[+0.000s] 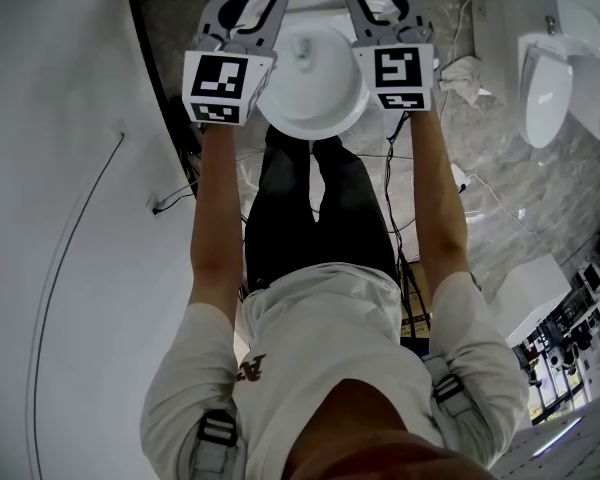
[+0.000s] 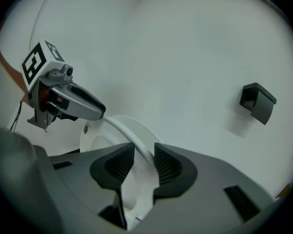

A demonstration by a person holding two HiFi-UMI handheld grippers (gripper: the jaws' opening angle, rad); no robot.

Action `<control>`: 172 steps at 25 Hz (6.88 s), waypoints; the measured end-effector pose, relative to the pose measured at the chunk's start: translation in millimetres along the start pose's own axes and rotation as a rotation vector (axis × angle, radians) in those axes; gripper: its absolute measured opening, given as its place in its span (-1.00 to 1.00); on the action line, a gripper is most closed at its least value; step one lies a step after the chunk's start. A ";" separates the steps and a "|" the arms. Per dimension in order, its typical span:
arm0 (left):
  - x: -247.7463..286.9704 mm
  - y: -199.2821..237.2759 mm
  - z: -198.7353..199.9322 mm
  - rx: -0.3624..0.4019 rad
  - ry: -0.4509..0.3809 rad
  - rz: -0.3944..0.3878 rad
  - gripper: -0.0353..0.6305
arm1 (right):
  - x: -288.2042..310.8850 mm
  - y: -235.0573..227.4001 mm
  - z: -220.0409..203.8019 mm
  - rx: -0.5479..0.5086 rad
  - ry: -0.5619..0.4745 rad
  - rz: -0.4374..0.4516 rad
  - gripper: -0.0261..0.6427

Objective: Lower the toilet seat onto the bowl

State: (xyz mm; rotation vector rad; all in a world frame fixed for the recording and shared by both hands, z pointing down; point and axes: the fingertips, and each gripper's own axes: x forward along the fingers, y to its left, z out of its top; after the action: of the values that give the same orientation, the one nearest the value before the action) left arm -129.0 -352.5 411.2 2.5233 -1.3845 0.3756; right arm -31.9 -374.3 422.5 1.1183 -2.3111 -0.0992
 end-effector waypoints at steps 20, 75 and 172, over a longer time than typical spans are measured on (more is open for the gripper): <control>-31.9 -38.2 -13.0 -0.009 0.003 0.066 -0.54 | -46.9 22.1 -13.9 -0.028 -0.047 0.083 -0.49; -118.3 -131.4 -87.1 0.007 0.105 0.168 -0.54 | -148.7 103.6 -73.5 -0.006 -0.029 0.251 -0.44; -180.9 -210.5 -220.2 -0.128 0.179 0.032 -0.54 | -227.0 200.4 -194.2 0.318 0.108 0.184 -0.72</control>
State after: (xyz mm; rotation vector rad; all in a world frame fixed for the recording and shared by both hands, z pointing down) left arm -68.2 -28.0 539.5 2.3067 -1.3373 0.4894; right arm 40.1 -42.6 541.7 1.0226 -2.3714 0.4015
